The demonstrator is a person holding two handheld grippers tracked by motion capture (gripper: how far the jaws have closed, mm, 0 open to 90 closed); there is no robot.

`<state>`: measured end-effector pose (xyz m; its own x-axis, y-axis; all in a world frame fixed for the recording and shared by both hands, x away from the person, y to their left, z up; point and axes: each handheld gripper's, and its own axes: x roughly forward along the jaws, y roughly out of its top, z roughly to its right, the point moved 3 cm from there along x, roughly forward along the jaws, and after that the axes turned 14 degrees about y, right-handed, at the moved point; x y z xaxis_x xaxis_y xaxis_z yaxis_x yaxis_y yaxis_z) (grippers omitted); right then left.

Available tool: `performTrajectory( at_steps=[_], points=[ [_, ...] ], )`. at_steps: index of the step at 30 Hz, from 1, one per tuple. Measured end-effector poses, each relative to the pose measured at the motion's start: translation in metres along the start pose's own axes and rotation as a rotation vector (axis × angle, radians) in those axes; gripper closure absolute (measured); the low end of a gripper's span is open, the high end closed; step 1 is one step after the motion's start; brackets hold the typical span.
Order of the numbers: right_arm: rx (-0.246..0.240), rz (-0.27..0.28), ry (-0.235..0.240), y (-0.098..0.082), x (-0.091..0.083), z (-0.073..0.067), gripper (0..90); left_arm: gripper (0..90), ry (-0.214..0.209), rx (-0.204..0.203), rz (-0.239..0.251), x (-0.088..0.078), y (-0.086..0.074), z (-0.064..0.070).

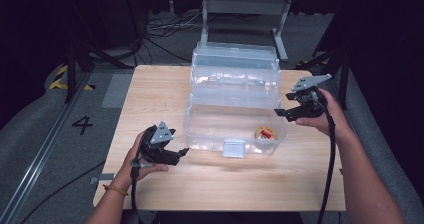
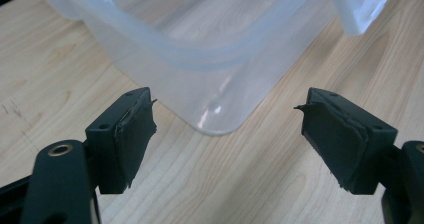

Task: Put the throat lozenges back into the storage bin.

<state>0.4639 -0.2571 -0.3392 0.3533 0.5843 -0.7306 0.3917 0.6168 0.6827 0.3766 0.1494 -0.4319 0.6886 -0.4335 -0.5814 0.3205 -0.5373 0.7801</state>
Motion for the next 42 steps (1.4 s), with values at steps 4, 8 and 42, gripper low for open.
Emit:
performTrajectory(
  at_steps=[4, 8, 42],
  points=[
    [-0.015, 0.018, -0.018, 0.01, -0.005, 0.007, 29.6, 24.5, 0.001, 0.017, 0.014, -0.004, 0.01, 0.003],
    [-0.014, 0.035, -0.045, 0.02, -0.007, 0.015, 29.8, 26.6, -0.002, 0.041, 0.016, -0.003, 0.014, 0.006],
    [-0.012, -0.004, -0.058, 0.07, 0.048, 0.058, 47.8, 52.6, -0.134, 0.236, -0.089, 0.05, 0.054, 0.037]
  ],
)
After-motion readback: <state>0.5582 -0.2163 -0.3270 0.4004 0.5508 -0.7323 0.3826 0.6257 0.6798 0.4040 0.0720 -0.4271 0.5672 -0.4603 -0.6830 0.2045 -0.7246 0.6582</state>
